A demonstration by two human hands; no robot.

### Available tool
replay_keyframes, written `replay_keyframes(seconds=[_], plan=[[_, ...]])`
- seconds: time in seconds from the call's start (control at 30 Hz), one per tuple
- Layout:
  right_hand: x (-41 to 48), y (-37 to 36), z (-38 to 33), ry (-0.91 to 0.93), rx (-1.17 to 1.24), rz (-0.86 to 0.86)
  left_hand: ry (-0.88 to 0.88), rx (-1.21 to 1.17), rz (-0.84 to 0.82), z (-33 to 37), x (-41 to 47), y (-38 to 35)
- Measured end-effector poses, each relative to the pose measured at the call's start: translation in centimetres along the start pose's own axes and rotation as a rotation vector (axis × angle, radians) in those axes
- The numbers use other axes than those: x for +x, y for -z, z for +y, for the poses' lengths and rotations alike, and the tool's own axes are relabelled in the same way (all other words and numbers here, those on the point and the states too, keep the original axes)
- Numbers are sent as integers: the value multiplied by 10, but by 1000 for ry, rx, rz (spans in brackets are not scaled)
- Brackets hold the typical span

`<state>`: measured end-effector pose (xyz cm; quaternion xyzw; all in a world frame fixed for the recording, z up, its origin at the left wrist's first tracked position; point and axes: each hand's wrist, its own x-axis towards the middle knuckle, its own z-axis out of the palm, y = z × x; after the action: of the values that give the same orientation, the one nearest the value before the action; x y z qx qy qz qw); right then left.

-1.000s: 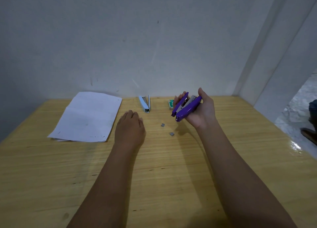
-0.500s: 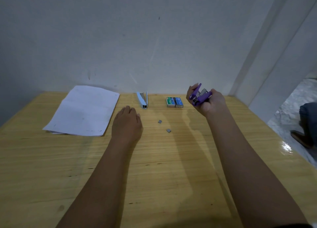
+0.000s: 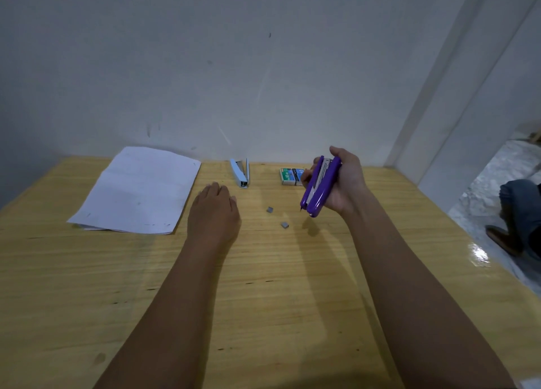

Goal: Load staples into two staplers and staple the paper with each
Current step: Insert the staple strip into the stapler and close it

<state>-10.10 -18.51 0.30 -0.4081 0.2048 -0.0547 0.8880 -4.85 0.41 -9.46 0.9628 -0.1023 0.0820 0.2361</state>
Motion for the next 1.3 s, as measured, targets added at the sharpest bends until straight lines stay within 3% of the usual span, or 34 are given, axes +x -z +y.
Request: replay_keyframes(seconds=[0.23, 0.33, 0.5, 0.67, 0.87, 0.97, 1.13, 1.3], plan=[[-2, -15, 5, 376, -1062, 138, 1, -23, 16, 0, 0, 0], [1, -14, 9, 529, -1214, 149, 0, -23, 16, 0, 0, 0], [4, -10, 25, 663, -1198, 135, 1, -19, 8, 0, 0, 0], [1, -17, 14, 747, -955, 155, -9, -17, 19, 0, 0, 0], [1, -19, -2, 415, -681, 174, 0, -16, 9, 1, -1, 0], [-2, -13, -1, 209, -328, 140, -1, -12, 7, 1, -1, 1], [-7, -3, 1, -87, 532, 57, -3, -21, 12, 1, -2, 2], [-8, 4, 6, -102, 721, 48, 0, -28, 11, 0, -3, 2]])
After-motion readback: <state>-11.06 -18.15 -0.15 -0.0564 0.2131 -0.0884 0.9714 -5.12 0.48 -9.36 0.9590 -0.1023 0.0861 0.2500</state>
